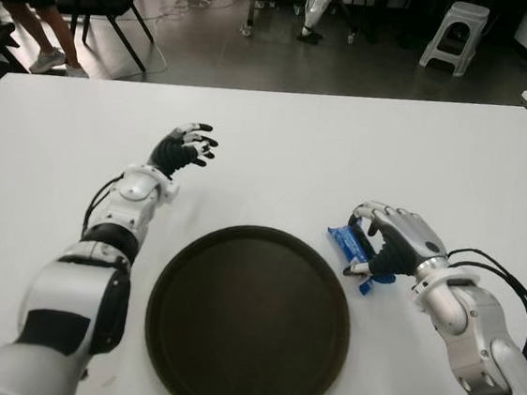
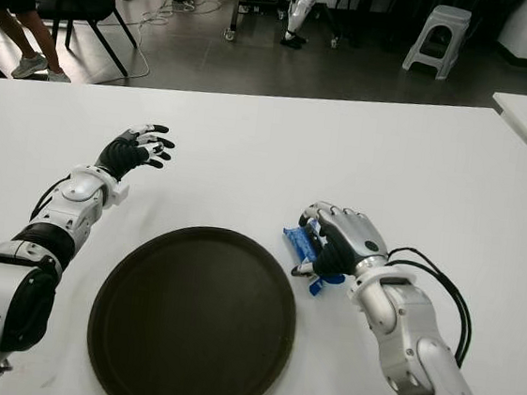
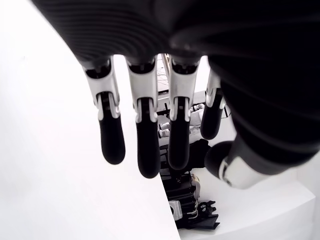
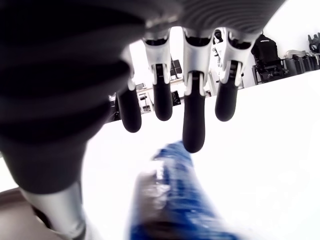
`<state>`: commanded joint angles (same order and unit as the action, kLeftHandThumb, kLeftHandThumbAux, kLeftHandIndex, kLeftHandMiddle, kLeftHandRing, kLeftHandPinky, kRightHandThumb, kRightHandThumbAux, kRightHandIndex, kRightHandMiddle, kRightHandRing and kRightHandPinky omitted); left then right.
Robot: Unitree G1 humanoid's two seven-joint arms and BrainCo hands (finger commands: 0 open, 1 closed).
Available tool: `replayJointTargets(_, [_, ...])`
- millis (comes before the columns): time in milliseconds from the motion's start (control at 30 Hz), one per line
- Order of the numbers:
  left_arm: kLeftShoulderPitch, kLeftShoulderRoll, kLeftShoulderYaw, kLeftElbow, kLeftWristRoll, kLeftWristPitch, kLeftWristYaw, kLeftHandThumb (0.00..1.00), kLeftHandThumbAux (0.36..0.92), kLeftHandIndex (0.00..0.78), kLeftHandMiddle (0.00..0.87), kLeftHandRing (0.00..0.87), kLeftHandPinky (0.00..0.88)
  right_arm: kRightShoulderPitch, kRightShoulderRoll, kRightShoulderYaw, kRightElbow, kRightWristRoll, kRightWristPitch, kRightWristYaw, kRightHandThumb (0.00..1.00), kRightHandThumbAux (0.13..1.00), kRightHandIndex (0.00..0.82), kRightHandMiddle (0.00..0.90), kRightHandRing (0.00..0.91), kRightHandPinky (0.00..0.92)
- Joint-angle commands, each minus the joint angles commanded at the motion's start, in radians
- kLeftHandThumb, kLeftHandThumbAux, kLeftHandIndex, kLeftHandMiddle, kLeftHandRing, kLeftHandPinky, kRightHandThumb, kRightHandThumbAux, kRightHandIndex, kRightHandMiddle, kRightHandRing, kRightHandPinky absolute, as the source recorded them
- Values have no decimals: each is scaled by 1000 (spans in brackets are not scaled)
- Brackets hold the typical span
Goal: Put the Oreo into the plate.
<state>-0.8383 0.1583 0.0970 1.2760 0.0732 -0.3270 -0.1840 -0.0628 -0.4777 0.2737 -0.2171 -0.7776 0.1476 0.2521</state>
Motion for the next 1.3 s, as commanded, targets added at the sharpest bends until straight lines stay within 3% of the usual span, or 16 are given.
replayJointTargets(633, [6,4,0,-6,0,-6,-6,123,655,216,351,369,379,15,12,-5,-24,-12,10,-8,0,762,342,383,391,333])
replayJointTargets(900, [8,6,-3,-7,3,-7,-6,125,667,225,351,363,364,15,9,-7,-26,-3,1,-3,0,790,362,407,432,389])
replayJointTargets(1167, [7,7,-2,-7,1,-4,-7,133,673,231,352,363,376,14,12,-4,-39,-6,20,23,0,743,322,353,352,281])
replayJointTargets(1300, [8,8,1,-7,-3,-4,-13,130,663,232,354,368,374,12,10,-2,-35,-15,18,20,0,731,299,327,322,270])
